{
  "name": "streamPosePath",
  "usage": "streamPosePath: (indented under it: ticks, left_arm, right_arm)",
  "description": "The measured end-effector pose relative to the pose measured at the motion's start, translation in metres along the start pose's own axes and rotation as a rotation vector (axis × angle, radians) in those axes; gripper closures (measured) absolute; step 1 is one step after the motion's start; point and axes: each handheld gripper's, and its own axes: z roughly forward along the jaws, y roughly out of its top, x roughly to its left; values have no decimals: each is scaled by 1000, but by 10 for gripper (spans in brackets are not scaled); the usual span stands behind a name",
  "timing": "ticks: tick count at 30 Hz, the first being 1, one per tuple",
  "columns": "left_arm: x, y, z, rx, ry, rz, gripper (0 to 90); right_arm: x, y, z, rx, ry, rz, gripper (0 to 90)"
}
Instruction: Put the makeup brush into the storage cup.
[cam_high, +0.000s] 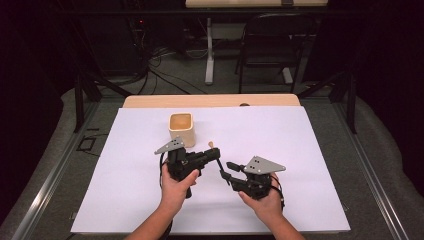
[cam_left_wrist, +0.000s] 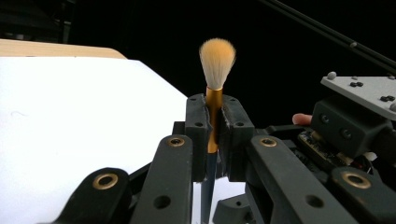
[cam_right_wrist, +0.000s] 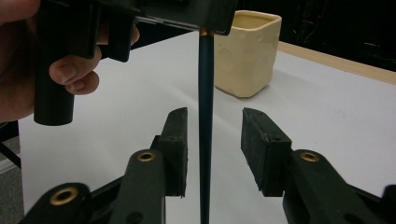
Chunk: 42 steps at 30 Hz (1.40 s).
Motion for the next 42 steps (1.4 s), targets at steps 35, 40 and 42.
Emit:
streamPosePath:
  ticks: [35, 40, 42]
  left_arm:
    - [4, 3, -6, 13, 115, 121, 831]
    - [4, 4, -8, 16, 134, 133, 830]
    - [4, 5, -8, 17, 140, 140, 830]
  right_arm:
    - [-11, -9, 2, -34, -32, -4, 380]
    - [-11, -10, 2, -28, -34, 0, 374]
    - [-11, -10, 2, -25, -36, 2, 373]
